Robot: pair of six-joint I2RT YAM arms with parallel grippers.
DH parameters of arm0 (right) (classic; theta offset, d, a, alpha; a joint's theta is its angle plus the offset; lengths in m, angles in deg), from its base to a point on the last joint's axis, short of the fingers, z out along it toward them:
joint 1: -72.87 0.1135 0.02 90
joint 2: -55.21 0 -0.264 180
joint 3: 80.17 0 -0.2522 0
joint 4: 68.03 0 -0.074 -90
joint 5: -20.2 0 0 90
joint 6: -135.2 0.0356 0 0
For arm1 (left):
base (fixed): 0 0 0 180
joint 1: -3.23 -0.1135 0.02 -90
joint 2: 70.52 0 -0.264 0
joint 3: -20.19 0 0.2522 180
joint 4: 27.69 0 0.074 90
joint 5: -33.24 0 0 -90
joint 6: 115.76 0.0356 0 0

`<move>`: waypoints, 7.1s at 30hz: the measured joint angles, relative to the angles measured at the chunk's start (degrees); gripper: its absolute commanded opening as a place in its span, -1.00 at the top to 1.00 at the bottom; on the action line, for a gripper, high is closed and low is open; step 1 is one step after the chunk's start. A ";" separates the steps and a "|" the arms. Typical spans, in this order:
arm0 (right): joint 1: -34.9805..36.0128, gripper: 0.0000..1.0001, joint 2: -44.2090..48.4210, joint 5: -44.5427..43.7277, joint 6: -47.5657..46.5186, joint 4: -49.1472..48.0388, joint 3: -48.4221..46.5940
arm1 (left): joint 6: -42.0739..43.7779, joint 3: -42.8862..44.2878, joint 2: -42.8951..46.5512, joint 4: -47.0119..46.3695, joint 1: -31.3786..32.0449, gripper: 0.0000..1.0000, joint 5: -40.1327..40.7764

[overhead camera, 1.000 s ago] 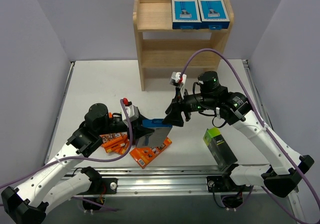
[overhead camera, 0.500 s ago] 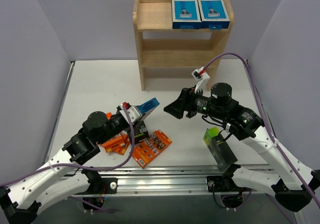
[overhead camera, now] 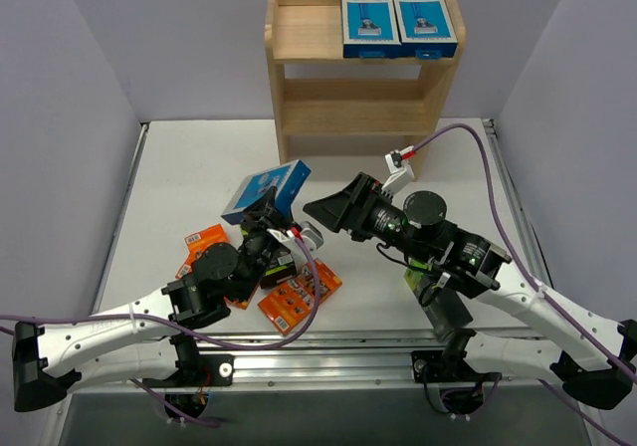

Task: Place and organize the shaving razors onto the shelf
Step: Pass the shaving razor from the right arm to the left, then pass the shaving razor from the left arm to the right, then place the shaving razor onto shelf

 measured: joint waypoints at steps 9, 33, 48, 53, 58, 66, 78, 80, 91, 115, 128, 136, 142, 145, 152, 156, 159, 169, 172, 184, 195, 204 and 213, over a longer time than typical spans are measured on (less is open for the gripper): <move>4.09 -0.46 -1.20 -7.78 5.44 -5.88 3.91 | 15.45 -3.91 -2.67 -18.38 2.78 0.95 8.15; 4.35 -0.45 -9.90 -11.21 3.87 -13.05 1.38 | 38.03 -11.65 -7.39 -39.43 8.66 0.95 10.95; 4.31 0.18 -12.50 -12.35 3.39 -13.22 -0.55 | 43.78 -12.52 -10.05 -42.53 10.19 0.95 11.15; 4.26 0.32 -12.52 -12.66 4.20 -12.98 -0.55 | 45.03 -12.94 -10.32 -43.80 10.23 0.95 10.93; 4.00 0.58 -12.28 -12.70 4.83 -12.39 -0.39 | 45.51 -13.38 -10.29 -44.00 10.32 0.93 10.67; 3.93 1.00 -11.13 -12.83 5.64 -11.87 1.05 | 45.20 -14.19 -9.77 -42.75 10.56 0.22 9.51; 2.45 1.00 -8.41 -15.26 6.67 -9.46 2.69 | 42.21 -15.06 -8.44 -36.09 10.73 -0.11 8.24; 1.99 1.00 -7.58 -16.35 6.73 -9.35 3.15 | 41.75 -15.23 -8.09 -34.64 10.75 -0.12 8.31; 1.25 1.00 -4.17 -19.93 8.85 -8.68 5.77 | 37.75 -15.63 -4.31 -28.59 10.84 -0.32 8.35; -3.30 1.00 -1.99 -28.04 4.24 -2.16 -3.50 | 18.99 -14.78 13.03 -19.23 10.03 0.03 10.69; -3.65 1.00 -10.88 -29.79 -2.08 -5.35 -18.88 | 14.10 -15.23 18.10 -25.81 6.27 0.95 11.80; -3.67 1.00 -15.52 -34.36 -6.12 -13.00 -23.34 | 12.66 -15.76 17.94 -27.10 4.81 0.10 11.96; -3.67 1.00 -19.47 -40.61 -7.45 -18.53 -24.59 | 10.91 -16.35 17.81 -26.80 4.57 -0.05 11.80; -3.67 1.00 -21.24 -43.34 -8.48 -21.81 -24.79 | 10.21 -16.57 18.69 -26.56 4.59 -0.32 11.34; -3.67 1.00 -25.20 -47.63 -11.93 -27.26 -27.30 | 8.39 -16.74 21.77 -26.25 5.35 0.18 10.71; -3.67 1.00 -26.88 -49.81 -13.33 -29.79 -29.16 | 6.82 -16.57 22.84 -23.85 5.44 0.73 10.43; -3.67 1.00 -28.30 -51.39 -14.27 -32.11 -30.10 | 6.14 -16.57 23.02 -22.18 5.51 0.73 10.25; -3.56 1.00 -36.52 -55.80 -17.05 -38.62 -32.74 | 5.20 -16.61 25.05 -21.00 6.88 0.17 9.31; -3.56 1.00 -38.97 -56.94 -17.77 -39.98 -33.99 | 5.20 -16.74 25.62 -21.03 7.37 0.14 9.11; -3.58 1.00 -46.29 -59.52 -19.56 -43.76 -40.83 | 5.14 -17.38 26.53 -21.03 7.96 0.11 8.48; -8.61 0.47 -48.26 -51.69 -8.04 -34.49 -43.19 | 5.14 -17.99 27.08 -20.98 8.07 0.10 7.85; -11.61 0.07 -49.55 -40.35 -0.28 -26.91 -44.68 | 5.09 -17.99 27.02 -20.81 8.07 0.10 7.80; -11.91 -0.08 -52.17 -31.98 2.51 -25.05 -46.29 | 5.01 -17.99 26.69 -20.41 8.07 0.10 7.72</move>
